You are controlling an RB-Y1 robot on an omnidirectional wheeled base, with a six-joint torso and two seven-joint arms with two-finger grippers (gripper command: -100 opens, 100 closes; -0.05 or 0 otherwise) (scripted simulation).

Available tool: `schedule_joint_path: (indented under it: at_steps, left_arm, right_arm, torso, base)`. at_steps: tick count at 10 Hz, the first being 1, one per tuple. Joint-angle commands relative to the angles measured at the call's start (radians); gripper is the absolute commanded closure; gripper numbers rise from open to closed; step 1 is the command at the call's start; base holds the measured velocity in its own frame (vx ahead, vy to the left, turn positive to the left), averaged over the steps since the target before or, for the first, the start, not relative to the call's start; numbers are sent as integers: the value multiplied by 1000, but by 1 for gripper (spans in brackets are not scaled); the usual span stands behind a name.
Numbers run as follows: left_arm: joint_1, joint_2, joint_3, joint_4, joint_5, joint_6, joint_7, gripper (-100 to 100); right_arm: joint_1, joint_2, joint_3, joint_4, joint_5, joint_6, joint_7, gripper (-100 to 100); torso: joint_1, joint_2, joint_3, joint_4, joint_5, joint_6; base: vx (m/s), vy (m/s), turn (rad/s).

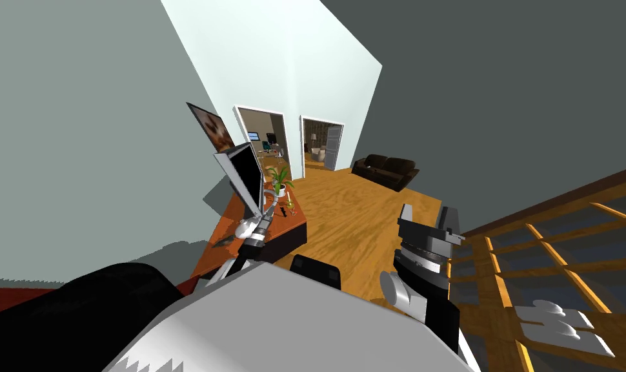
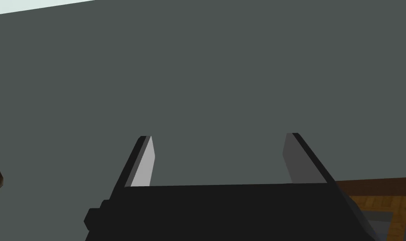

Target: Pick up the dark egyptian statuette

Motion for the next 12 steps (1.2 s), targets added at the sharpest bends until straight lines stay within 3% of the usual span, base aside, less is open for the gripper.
schedule_joint_path:
  at_steps: [1,8,12]
  left_arm:
    - [20,13,7,50,-5,0,10,-100]
    - [125,50,32,266,-34,-3,47,-100]
    - [166,66,46,333,-46,0,63,-100]
  right_arm:
    - [0,0,0,0,0,0,0,0]
    - [0,0,0,0,0,0,0,0]
    - [0,0,0,0,0,0,0,0]
  torso:
    - [0,0,0,0,0,0]
    - [3,0,0,0,1,0]
    - [5,1,1,0,1,0]
  base:
    - [127,-62,4]
    - [153,-104,4]
    - [132,-57,-4]
